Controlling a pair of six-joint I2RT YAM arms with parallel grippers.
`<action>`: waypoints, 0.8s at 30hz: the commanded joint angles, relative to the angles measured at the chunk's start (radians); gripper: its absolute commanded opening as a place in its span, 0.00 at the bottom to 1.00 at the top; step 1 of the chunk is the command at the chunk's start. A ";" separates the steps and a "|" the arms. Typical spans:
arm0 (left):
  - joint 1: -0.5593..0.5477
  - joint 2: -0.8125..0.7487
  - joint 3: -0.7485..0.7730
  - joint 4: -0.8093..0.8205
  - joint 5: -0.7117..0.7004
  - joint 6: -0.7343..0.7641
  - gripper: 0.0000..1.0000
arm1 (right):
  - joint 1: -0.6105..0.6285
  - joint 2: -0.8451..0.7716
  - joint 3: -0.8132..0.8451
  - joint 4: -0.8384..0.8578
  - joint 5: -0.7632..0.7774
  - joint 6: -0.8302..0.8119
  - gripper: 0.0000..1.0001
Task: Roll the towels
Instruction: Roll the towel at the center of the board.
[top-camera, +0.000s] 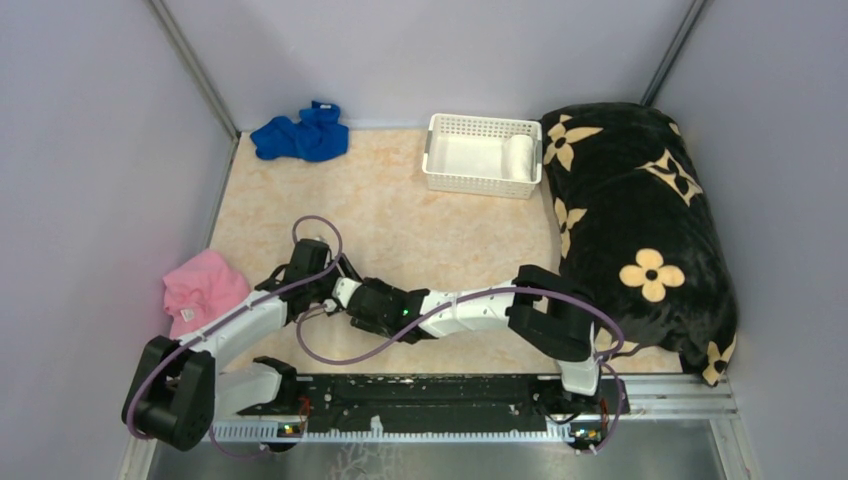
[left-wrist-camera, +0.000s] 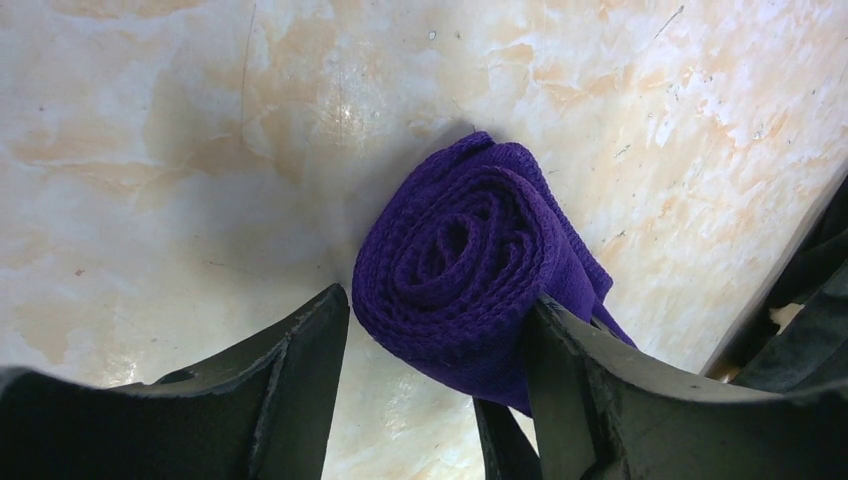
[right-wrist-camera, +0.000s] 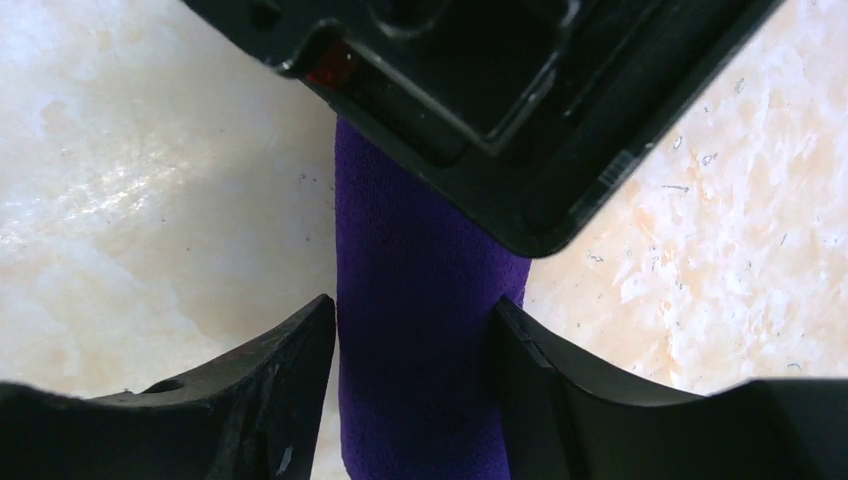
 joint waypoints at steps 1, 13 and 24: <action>0.005 -0.012 0.014 -0.061 -0.002 0.016 0.69 | -0.028 0.044 -0.044 -0.011 -0.076 0.021 0.55; 0.012 -0.093 0.034 -0.071 0.007 -0.014 0.72 | -0.167 0.062 -0.058 -0.044 -0.480 0.100 0.35; 0.013 -0.122 -0.023 -0.007 0.040 -0.049 0.71 | -0.327 0.101 -0.119 0.087 -0.964 0.303 0.27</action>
